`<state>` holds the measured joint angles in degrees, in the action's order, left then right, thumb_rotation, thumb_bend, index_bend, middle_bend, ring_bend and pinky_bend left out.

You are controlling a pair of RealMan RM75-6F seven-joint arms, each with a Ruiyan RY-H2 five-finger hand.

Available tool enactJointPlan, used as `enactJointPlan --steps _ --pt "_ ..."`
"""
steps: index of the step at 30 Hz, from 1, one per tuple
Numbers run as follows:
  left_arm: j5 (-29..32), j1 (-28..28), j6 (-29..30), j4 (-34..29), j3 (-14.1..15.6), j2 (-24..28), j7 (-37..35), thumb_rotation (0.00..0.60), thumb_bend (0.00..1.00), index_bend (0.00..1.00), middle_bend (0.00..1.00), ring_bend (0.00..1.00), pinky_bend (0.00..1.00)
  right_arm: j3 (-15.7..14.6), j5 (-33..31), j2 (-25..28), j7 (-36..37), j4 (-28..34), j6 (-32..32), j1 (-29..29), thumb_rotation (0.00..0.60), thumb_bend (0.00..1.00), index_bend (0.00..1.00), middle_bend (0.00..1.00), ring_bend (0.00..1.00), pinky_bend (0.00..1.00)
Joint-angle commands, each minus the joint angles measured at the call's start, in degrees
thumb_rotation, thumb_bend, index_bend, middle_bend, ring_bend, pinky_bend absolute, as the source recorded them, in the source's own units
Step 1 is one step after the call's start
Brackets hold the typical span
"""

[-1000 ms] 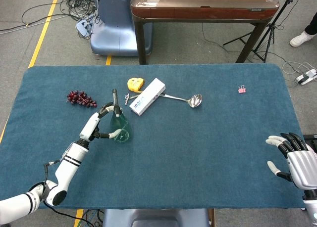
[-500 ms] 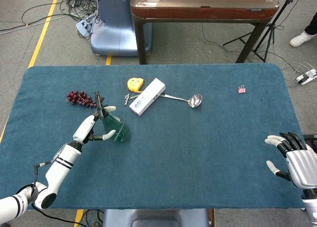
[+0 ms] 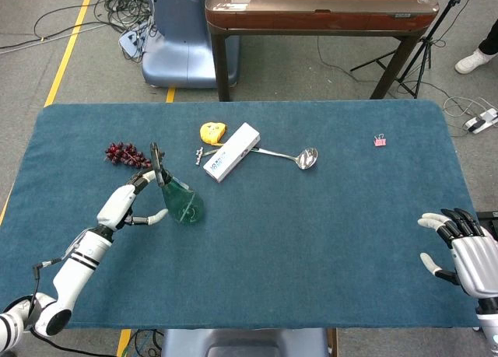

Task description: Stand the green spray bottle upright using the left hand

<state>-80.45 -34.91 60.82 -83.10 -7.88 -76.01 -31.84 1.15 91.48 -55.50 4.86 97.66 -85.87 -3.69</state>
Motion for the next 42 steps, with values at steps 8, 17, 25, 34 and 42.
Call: enactJointPlan --steps 8,17,25,34,42 --pt "3.0 6.3 4.4 -5.2 2.3 6.2 8.9 0.600 0.28 0.15 0.14 0.00 0.00 -0.1 0.2 -0.1 0.5 -0.7 0.6 -0.3 0.600 0.25 0.31 0.28 0.14 0.13" --pt "4.1 13.2 14.0 -9.3 3.1 8.6 18.1 0.600 0.28 0.20 0.14 0.00 0.00 -0.4 0.5 -0.1 1.5 -1.4 1.2 -0.7 0.600 0.25 0.31 0.28 0.14 0.13" --pt "2.7 19.0 21.1 -15.3 5.1 11.3 26.0 0.600 0.28 0.21 0.14 0.00 0.00 -0.8 1.5 -0.1 2.4 -1.6 1.4 -1.0 0.600 0.25 0.31 0.28 0.14 0.13" --pt "0.8 22.8 24.5 -20.7 6.6 13.8 31.6 0.600 0.28 0.21 0.14 0.00 0.00 -1.2 2.3 -0.6 1.0 -1.4 0.9 -0.7 0.600 0.25 0.31 0.28 0.14 0.13" --pt "-0.2 24.2 25.7 -22.2 6.2 13.6 33.8 0.600 0.28 0.21 0.14 0.00 0.00 -1.5 2.8 -0.7 -1.3 -0.3 -0.7 0.3 0.600 0.25 0.31 0.28 0.14 0.13"
